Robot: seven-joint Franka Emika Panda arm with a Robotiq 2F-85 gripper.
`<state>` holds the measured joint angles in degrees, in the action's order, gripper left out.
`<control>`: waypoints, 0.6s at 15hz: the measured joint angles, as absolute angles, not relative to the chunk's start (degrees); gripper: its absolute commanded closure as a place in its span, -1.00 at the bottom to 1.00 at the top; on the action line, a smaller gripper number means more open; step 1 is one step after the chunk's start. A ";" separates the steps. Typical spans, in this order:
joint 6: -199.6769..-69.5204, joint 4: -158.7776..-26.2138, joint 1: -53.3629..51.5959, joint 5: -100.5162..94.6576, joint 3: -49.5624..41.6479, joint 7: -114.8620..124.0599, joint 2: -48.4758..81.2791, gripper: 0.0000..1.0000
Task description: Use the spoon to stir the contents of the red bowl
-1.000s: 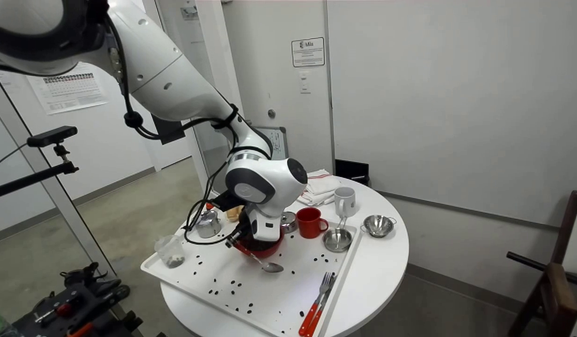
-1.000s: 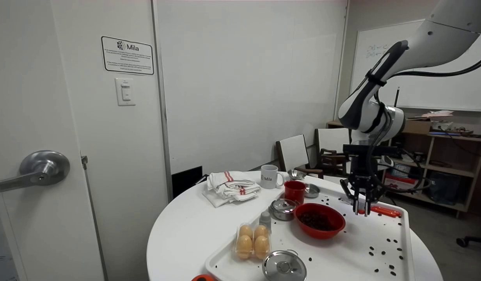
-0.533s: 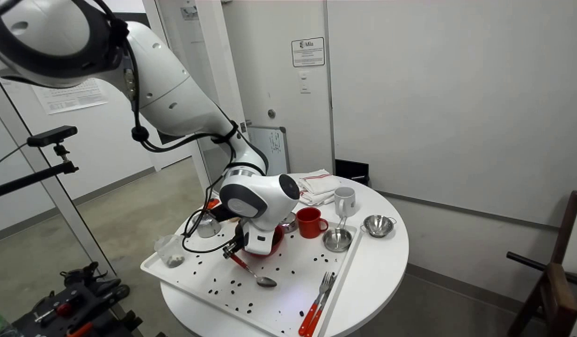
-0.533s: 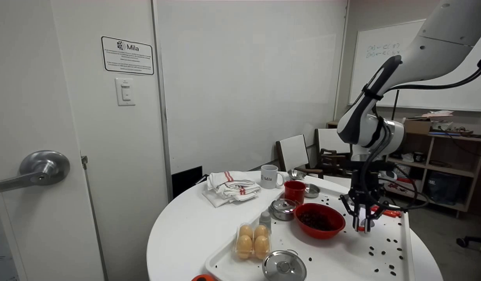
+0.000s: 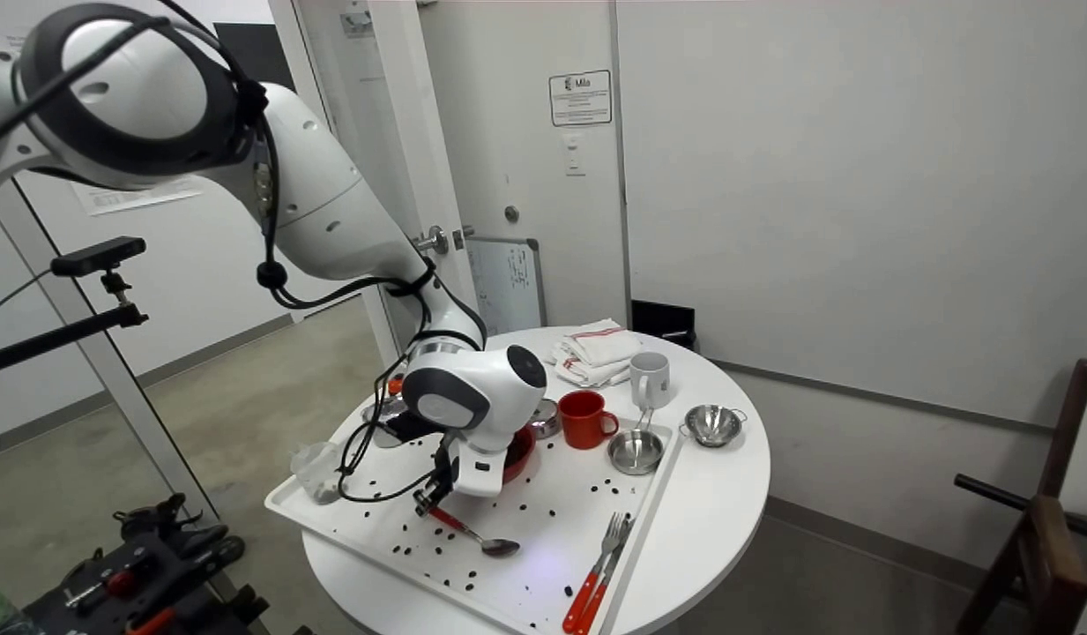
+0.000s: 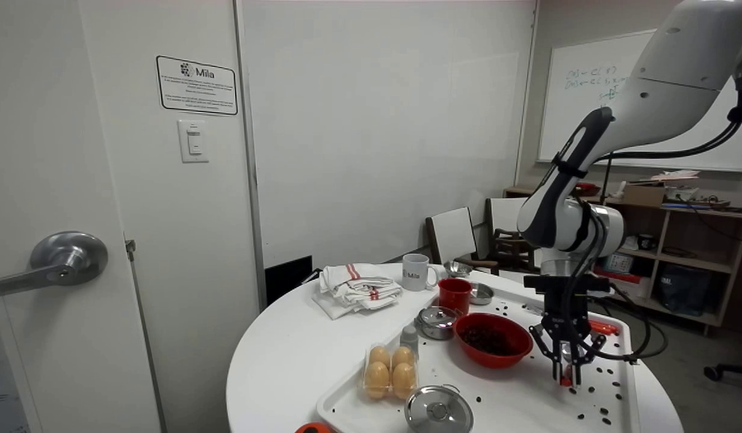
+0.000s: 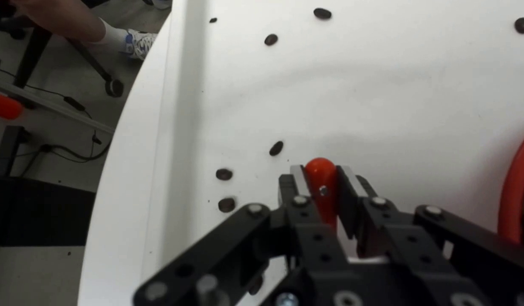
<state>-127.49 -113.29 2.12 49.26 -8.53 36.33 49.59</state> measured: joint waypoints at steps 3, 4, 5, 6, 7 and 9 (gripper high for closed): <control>-129.88 -113.32 1.55 48.84 -8.41 36.33 49.84 -0.20; -130.85 -113.33 1.49 48.86 -8.27 36.32 49.96 -0.36; -131.80 -113.34 1.47 48.89 -8.09 36.31 50.08 -0.50; -132.69 -113.34 1.47 48.95 -7.88 36.31 50.20 -0.63; -133.41 -113.34 1.47 48.98 -7.68 36.31 50.30 -0.79; -135.15 -113.45 1.47 49.41 -7.25 36.31 50.41 -0.59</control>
